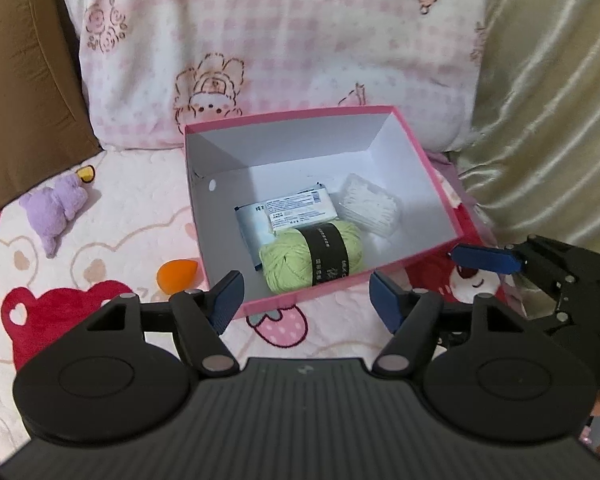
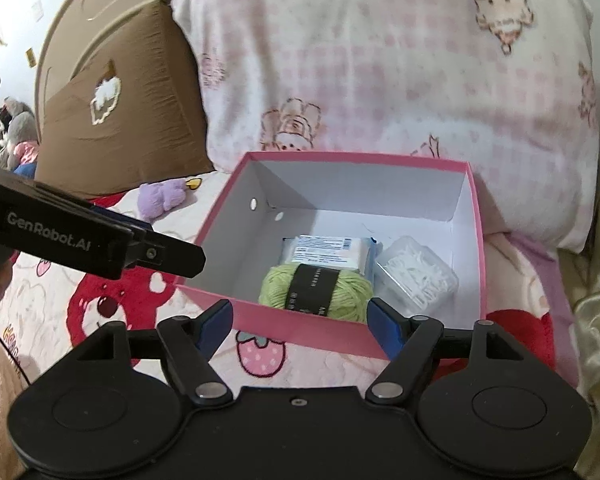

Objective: Organize objects
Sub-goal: 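Open the left tool and withdraw it up out of the box, then move the open left tool toward the orange makeup sponge beside the box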

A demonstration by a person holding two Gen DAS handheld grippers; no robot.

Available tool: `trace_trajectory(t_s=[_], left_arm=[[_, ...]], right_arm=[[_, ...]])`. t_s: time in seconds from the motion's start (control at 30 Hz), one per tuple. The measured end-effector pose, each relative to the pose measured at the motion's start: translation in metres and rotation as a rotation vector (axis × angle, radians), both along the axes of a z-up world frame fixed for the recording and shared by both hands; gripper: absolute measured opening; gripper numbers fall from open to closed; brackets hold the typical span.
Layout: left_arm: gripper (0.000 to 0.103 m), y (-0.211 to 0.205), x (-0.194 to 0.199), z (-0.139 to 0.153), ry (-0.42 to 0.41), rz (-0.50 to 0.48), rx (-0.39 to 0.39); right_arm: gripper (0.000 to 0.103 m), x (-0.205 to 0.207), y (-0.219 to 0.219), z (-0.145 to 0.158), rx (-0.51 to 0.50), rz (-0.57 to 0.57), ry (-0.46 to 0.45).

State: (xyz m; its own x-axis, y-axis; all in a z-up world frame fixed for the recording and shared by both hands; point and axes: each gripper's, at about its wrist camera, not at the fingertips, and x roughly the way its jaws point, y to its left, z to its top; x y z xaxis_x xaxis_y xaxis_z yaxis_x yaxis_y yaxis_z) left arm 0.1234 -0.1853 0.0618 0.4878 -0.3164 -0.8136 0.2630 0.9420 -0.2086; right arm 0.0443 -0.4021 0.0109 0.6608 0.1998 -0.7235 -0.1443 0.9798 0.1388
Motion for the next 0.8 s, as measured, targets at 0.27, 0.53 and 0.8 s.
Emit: trace_trajectory(t_s=[0.27,0.53,0.8], left_arm=[[0.072,0.029,-0.021,0.013,0.006,-0.029,-0.048],[0.072,0.065,-0.039,0.012,0.011,-0.032,-0.043],[0.072,0.106,-0.048,0.014,-0.002,0.002,-0.089]], right_arm=[[0.085,-0.024,0.024,0.015,-0.089,0.058,0.013],[0.087,-0.043,0.049,0.028,-0.131,0.098,0.016],[0.088,-0.062,0.089,0.044,-0.15,0.186,-0.016]])
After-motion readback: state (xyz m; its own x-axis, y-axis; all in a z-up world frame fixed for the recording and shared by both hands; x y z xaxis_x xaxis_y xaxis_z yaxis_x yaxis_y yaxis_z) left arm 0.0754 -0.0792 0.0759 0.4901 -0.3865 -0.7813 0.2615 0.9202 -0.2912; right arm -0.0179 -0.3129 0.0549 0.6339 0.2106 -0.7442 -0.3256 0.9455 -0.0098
